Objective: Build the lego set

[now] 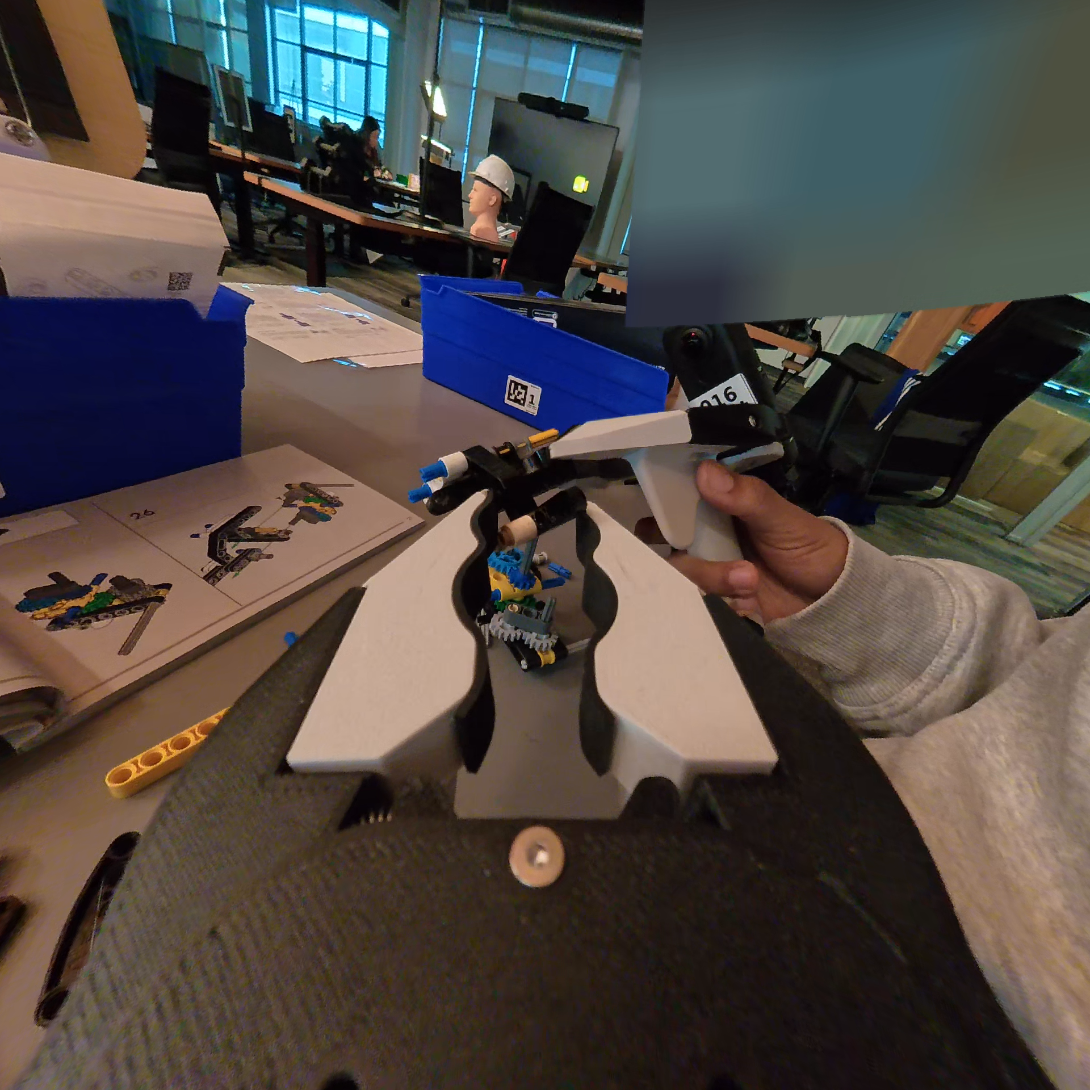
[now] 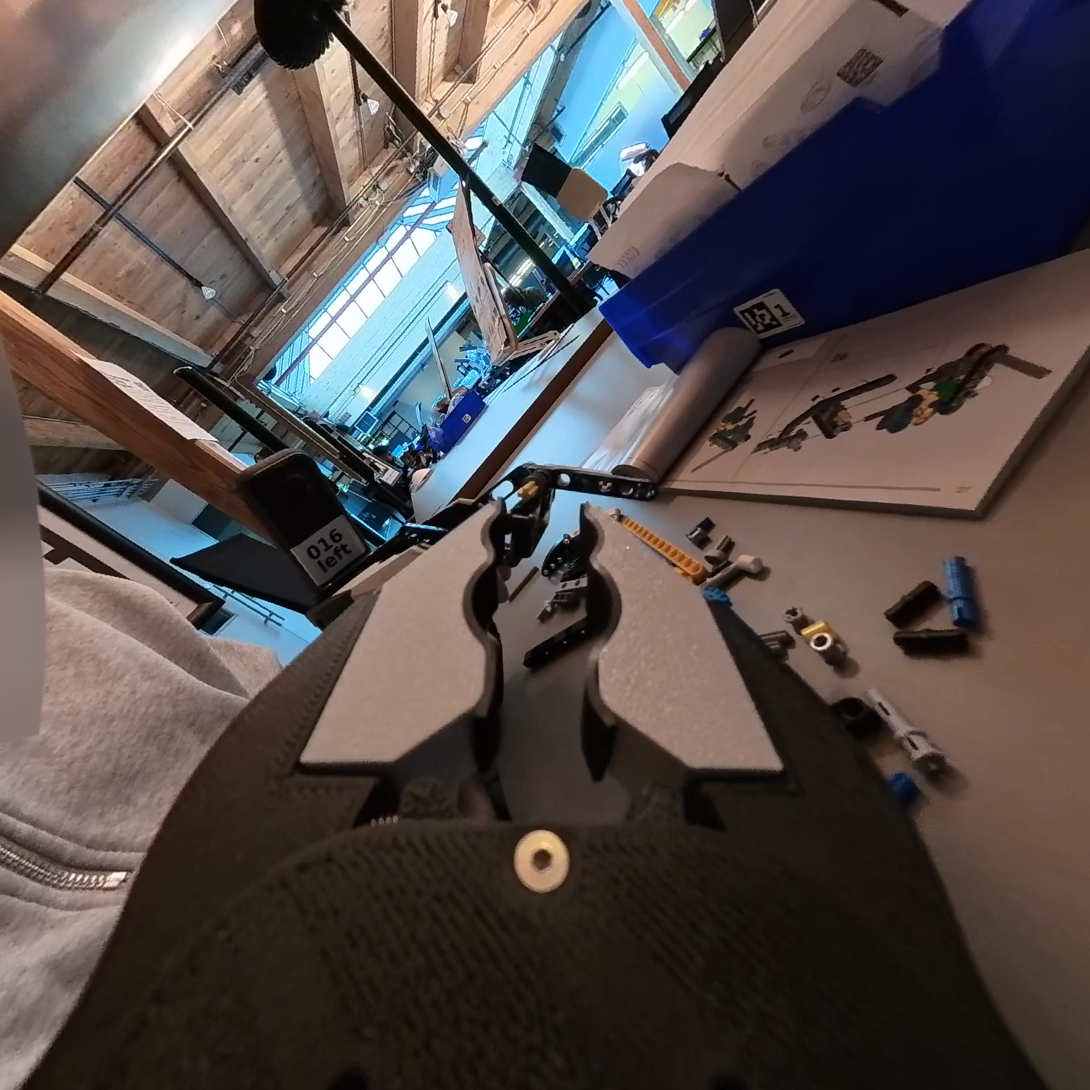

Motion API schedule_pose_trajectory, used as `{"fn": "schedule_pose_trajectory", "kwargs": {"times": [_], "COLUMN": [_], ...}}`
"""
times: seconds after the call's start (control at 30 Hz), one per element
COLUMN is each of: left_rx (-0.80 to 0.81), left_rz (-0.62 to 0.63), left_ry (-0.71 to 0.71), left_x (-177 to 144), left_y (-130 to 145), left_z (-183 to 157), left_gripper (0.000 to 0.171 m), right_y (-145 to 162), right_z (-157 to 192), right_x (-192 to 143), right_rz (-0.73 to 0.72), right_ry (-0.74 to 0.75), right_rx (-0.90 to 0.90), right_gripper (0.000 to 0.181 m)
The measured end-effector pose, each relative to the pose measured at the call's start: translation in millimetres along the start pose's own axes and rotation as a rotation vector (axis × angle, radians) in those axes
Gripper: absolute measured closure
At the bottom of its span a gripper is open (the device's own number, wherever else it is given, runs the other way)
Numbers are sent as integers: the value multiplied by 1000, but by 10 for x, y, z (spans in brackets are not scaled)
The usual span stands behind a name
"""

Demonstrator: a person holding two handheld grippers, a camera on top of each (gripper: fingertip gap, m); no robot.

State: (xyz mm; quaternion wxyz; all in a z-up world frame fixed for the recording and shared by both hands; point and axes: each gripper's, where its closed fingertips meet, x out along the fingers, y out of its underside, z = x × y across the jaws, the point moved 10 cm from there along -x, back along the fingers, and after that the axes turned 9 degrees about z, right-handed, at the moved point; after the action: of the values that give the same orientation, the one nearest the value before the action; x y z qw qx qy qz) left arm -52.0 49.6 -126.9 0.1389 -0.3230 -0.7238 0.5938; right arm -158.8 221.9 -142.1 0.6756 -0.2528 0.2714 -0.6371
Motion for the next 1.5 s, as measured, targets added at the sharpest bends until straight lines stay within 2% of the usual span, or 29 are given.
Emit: {"fn": "schedule_pose_trajectory", "kwargs": {"times": [1.1, 1.5], "left_rx": [-14, 1], "left_rz": [2, -10], "left_ry": [-4, 3], "left_x": [3, -5], "left_y": [8, 4], "left_z": [20, 4], "left_gripper": [148, 148], "right_y": [-81, -40], "right_z": [-49, -19], "right_x": [-175, -103], "right_rz": [-64, -5], "right_ry": [53, -5], "right_rx": [-28, -25], "right_gripper": [152, 136]}}
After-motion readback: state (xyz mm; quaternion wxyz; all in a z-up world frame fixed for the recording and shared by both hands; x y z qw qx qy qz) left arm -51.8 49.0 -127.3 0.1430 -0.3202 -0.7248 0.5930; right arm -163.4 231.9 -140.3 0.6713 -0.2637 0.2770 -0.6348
